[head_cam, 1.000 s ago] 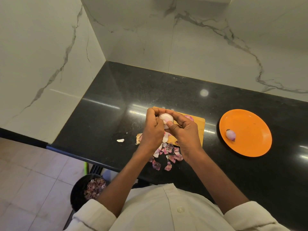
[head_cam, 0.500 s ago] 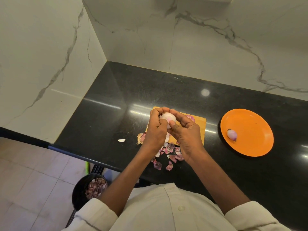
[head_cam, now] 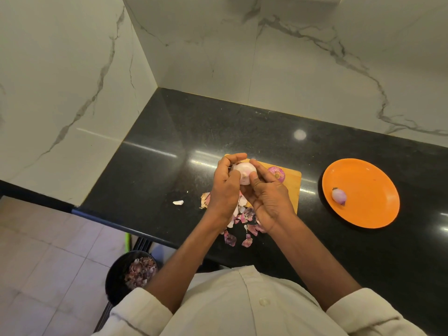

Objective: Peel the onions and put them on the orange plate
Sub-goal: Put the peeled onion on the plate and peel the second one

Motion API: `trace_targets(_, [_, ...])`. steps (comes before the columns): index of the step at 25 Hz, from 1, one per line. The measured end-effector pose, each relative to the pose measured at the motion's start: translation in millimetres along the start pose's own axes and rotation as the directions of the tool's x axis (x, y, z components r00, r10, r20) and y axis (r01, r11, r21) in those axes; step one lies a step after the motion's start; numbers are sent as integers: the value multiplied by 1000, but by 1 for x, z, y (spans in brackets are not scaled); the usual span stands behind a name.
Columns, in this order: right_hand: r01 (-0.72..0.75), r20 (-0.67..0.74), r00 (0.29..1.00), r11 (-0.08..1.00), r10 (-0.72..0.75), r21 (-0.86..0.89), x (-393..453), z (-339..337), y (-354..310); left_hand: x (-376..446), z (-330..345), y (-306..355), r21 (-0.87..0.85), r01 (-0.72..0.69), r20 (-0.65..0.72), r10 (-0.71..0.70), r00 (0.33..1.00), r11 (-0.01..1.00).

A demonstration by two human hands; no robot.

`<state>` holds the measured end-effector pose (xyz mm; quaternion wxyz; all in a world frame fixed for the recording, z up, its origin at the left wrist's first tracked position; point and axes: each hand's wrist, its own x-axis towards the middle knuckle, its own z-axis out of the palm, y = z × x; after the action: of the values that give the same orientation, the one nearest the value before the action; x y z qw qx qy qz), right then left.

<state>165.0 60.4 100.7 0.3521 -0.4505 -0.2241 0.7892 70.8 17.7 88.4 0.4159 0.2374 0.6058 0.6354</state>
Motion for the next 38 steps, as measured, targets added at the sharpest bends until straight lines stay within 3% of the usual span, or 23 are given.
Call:
trace_targets(2, [9,4,1000,998,-10,62,4,-3,-6,3,-4,-5,-18,16,57,-15,998,1000])
trace_targets(4, [32,-2,999,997,-32,74,4,-2,-8,4,-5,-11,73,18,67,-23,998,997])
trace_targets(7, [112,-7,994,993,-112,-25,0,-2,-8,3,0,-16,251,3,85,-26,996,968])
trace_targets(11, [142,-14,989,986,-144,-89,-6,-1,-5,0,6,-12,342,-56,62,37,997,938])
trace_targets(23, [13,-109,994,1000,-10,20,-5,6,5,-8,13,-13,285,-52,-8,57,998,957])
trace_targets(27, [-13,-97,995,994,23,111,-3,7,3,-6,10,-9,289,-79,18,78,997,954])
trace_targets(31, [25,-51,999,982,-16,189,2,1,-9,-2,1,-8,170,-66,43,59,997,983])
trace_targets(34, [49,-30,999,985,-45,163,3,-4,-12,0,-3,-10,174,-72,76,59,995,982])
trace_targets(38, [71,12,997,997,-71,1,-1,-8,-11,-3,-2,-12,189,-22,34,16,999,982])
